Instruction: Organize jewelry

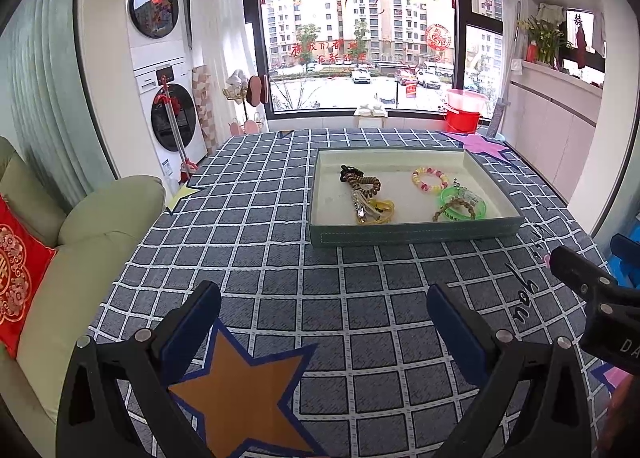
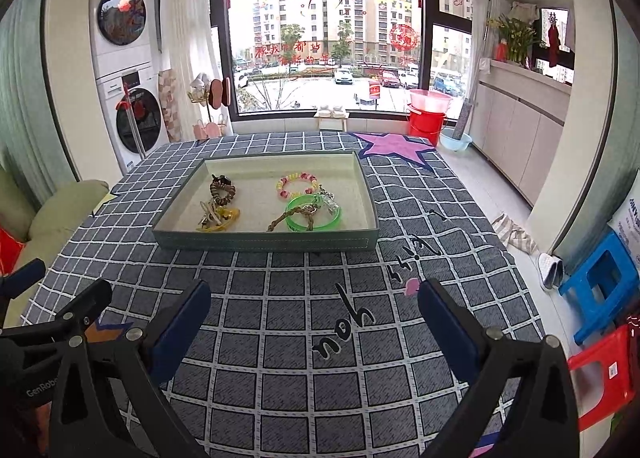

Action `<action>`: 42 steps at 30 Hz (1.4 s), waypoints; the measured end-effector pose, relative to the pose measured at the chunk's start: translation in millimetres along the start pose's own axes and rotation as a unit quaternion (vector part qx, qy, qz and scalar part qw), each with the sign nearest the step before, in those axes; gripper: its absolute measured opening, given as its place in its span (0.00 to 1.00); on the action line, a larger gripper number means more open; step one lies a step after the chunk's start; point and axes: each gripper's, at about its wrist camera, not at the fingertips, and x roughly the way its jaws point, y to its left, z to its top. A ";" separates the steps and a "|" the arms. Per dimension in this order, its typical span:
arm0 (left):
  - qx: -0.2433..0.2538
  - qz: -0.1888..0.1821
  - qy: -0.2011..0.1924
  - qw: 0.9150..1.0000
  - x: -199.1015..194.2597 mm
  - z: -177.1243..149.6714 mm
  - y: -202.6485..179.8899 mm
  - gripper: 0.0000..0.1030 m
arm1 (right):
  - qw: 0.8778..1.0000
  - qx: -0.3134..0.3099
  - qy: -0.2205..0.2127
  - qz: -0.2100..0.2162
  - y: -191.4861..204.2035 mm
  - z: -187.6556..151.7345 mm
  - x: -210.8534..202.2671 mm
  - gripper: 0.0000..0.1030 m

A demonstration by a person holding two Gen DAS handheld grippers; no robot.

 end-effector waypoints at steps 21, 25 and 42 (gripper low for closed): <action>-0.005 -0.005 0.023 1.000 8.7 2.3 0.4 1.00 | 1.000 -0.004 0.008 0.006 3.5 1.8 4.6 1.00; -0.007 -0.004 0.029 1.000 12.7 1.0 1.4 1.00 | 1.000 -0.002 0.014 0.008 2.8 1.4 7.5 1.00; -0.010 -0.002 0.031 0.999 15.2 1.0 3.1 1.00 | 1.000 -0.005 0.014 0.010 7.2 1.0 7.6 1.00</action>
